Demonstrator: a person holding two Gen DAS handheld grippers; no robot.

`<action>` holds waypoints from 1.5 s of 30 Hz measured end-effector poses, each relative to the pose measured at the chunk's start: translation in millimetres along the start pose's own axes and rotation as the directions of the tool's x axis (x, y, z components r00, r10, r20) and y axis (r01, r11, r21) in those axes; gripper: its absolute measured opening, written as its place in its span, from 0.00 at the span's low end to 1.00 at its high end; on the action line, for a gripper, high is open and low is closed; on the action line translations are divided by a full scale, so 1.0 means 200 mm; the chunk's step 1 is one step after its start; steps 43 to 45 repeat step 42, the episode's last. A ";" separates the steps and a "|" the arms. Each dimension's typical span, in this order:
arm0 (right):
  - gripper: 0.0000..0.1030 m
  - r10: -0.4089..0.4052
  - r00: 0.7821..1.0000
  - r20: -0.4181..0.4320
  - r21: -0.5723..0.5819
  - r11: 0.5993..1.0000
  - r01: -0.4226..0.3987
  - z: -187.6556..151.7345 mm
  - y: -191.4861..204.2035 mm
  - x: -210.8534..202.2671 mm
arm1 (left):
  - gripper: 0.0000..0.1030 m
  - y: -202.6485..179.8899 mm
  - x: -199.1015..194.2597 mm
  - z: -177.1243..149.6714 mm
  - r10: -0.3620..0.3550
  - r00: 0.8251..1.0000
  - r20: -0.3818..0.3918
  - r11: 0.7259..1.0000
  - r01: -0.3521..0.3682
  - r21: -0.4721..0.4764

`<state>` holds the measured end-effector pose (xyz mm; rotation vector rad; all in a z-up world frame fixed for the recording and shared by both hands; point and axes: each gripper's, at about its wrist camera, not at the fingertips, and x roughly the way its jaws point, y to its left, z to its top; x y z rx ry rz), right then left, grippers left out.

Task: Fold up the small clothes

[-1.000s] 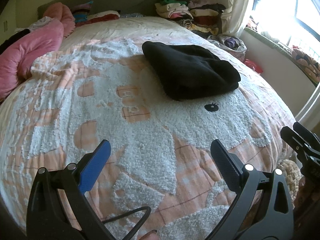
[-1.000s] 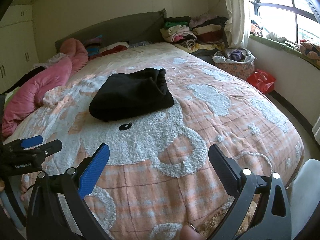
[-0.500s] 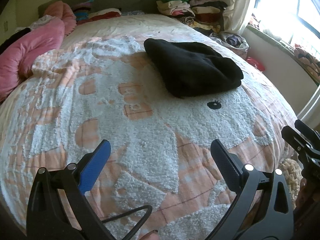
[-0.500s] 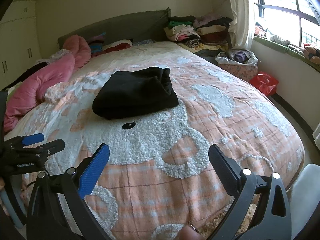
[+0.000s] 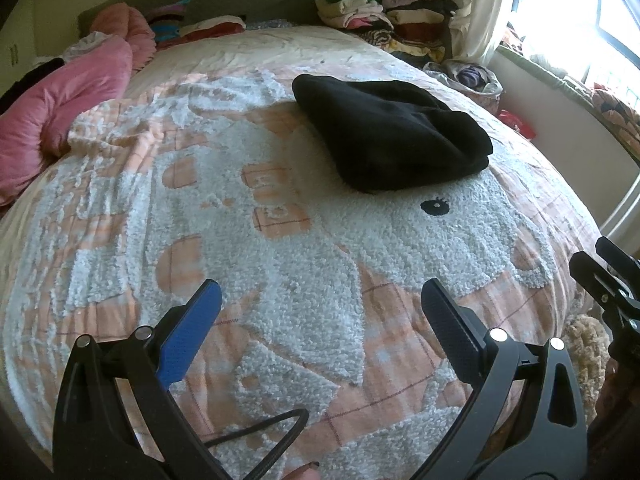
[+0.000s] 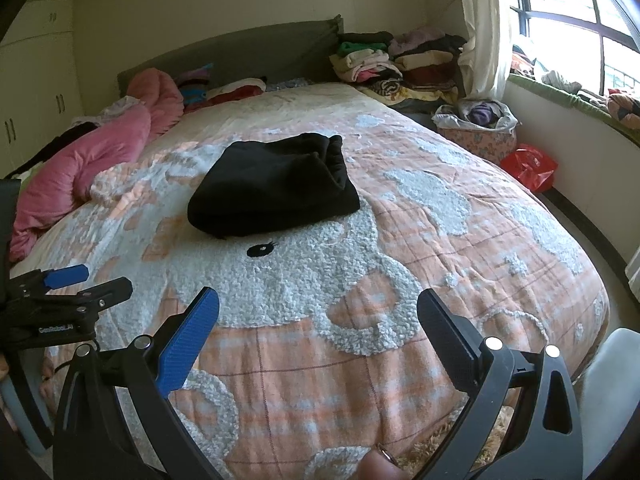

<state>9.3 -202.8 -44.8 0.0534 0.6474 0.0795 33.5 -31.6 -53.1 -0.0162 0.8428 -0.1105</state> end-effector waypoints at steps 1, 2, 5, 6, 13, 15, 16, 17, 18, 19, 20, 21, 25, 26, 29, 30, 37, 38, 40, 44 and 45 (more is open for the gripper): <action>0.96 0.001 1.000 -0.001 0.001 1.000 -0.001 0.00 0.00 0.00 | 0.91 0.00 0.00 0.00 0.000 1.000 0.000 1.000 0.000 -0.002; 0.96 0.003 1.000 -0.001 0.000 1.000 -0.003 0.00 0.00 0.00 | 0.91 0.00 0.00 0.00 -0.003 1.000 0.001 1.000 0.003 -0.002; 0.96 0.005 1.000 -0.005 0.004 1.000 -0.005 0.00 0.00 0.00 | 0.91 0.00 0.00 0.00 -0.002 1.000 0.002 1.000 0.002 -0.003; 0.96 0.007 1.000 -0.006 0.007 1.000 -0.007 0.00 0.00 0.00 | 0.91 0.00 0.00 0.00 -0.003 1.000 0.005 1.000 0.003 -0.005; 0.96 -0.006 1.000 -0.003 -0.006 1.000 0.006 0.00 0.01 -0.01 | 0.91 0.01 -0.01 0.00 -0.003 1.000 0.008 1.000 0.003 -0.005; 0.96 -0.004 1.000 -0.002 -0.007 1.000 0.004 0.00 0.01 -0.01 | 0.91 0.01 -0.02 0.00 0.001 1.000 0.009 1.000 0.000 -0.008; 0.96 -0.006 1.000 -0.003 -0.007 1.000 0.006 0.00 0.01 -0.01 | 0.91 0.01 -0.02 0.00 0.001 1.000 0.009 1.000 -0.001 -0.006; 0.96 -0.006 1.000 -0.004 -0.007 1.000 0.006 0.00 0.01 -0.01 | 0.91 0.01 -0.02 0.00 0.003 1.000 0.008 1.000 -0.003 -0.007; 0.96 -0.004 1.000 -0.007 -0.005 1.000 0.004 0.00 0.01 -0.01 | 0.91 0.01 -0.02 0.00 0.005 1.000 0.005 1.000 -0.005 -0.004; 0.96 -0.005 1.000 -0.006 -0.004 1.000 0.005 0.00 0.01 -0.01 | 0.91 0.01 -0.02 0.00 0.008 1.000 0.004 1.000 -0.008 -0.001; 0.96 -0.007 1.000 -0.005 -0.004 1.000 0.007 0.00 0.01 -0.01 | 0.91 0.01 -0.02 0.00 0.012 1.000 0.004 1.000 -0.012 0.000; 0.96 -0.008 1.000 -0.006 -0.006 1.000 0.008 0.00 0.01 -0.01 | 0.91 0.01 -0.02 0.00 0.013 1.000 0.005 1.000 -0.013 0.000; 0.96 -0.009 1.000 -0.004 -0.004 1.000 0.009 0.00 0.01 -0.01 | 0.91 0.01 -0.02 0.00 0.013 1.000 0.005 1.000 -0.013 -0.002; 0.96 -0.012 1.000 -0.006 -0.006 1.000 0.012 0.00 0.01 -0.01 | 0.91 0.01 -0.02 0.00 0.011 1.000 0.008 1.000 -0.011 0.000; 0.96 -0.016 1.000 -0.018 0.017 1.000 0.016 0.00 -0.01 -0.01 | 0.91 0.02 -0.01 0.00 -0.012 1.000 -0.017 1.000 0.012 -0.016; 0.96 -0.019 1.000 -0.015 0.039 0.999 0.019 0.00 -0.03 -0.02 | 0.91 0.02 -0.01 0.00 -0.015 0.999 -0.031 1.000 0.014 -0.024; 0.96 -0.206 0.978 0.016 0.319 0.928 0.190 -0.03 -0.53 -0.21 | 0.91 0.48 -0.07 0.15 -0.041 0.999 -0.019 0.958 0.034 -0.285; 0.96 -0.284 0.959 -0.010 0.367 0.891 0.268 -0.05 -0.69 -0.25 | 0.91 0.56 -0.09 0.18 -0.024 1.000 -0.016 0.948 0.017 -0.317; 0.96 -0.419 0.906 -0.053 0.435 0.807 0.399 -0.11 -0.94 -0.32 | 0.91 0.92 -0.18 0.26 0.086 0.996 0.002 0.895 -0.076 -0.439; 0.96 -0.548 0.824 -0.147 0.475 0.691 0.545 -0.20 -1.22 -0.37 | 0.91 1.25 -0.32 0.31 0.230 0.973 0.018 0.821 -0.184 -0.540; 0.96 -0.548 0.824 -0.147 0.475 0.691 0.545 -0.20 -1.22 -0.37 | 0.91 1.25 -0.32 0.31 0.230 0.973 0.018 0.821 -0.184 -0.540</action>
